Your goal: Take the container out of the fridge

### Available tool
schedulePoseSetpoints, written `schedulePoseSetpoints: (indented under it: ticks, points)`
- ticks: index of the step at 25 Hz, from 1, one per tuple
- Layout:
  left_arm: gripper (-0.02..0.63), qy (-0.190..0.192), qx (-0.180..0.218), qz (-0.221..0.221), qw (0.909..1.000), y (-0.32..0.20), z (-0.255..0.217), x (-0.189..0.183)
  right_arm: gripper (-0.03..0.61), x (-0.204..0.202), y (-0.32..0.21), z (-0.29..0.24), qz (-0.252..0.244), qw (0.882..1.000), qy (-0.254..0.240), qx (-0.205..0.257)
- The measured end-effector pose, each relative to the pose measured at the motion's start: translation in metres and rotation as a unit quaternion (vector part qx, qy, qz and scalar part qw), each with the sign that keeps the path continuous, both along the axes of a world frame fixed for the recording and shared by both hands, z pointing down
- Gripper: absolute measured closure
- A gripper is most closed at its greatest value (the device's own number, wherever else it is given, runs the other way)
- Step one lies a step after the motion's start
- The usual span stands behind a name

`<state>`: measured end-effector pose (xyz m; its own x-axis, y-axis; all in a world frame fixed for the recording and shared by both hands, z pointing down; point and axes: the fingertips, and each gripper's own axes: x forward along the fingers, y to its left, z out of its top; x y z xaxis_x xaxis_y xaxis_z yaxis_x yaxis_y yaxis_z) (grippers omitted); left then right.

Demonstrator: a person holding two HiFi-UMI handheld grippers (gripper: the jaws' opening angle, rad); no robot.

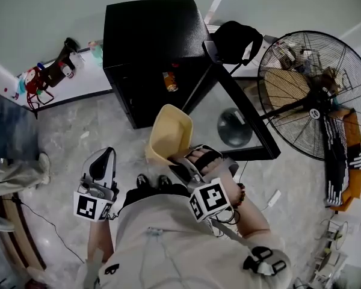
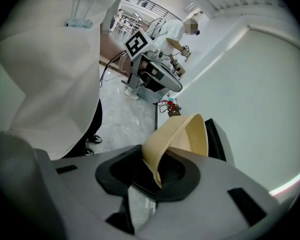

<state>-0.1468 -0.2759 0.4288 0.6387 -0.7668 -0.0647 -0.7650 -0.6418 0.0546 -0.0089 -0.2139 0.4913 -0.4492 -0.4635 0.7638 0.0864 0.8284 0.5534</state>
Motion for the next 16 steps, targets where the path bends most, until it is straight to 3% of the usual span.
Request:
schedulePoseSetpoints:
  ticks: [16]
  points:
    - [0.604,-0.011,0.006,-0.014,0.9998,0.0028,-0.0035,-0.0075,0.482,0.0088,-0.0061,-0.0087,0.002,1.0,0.012,0.021]
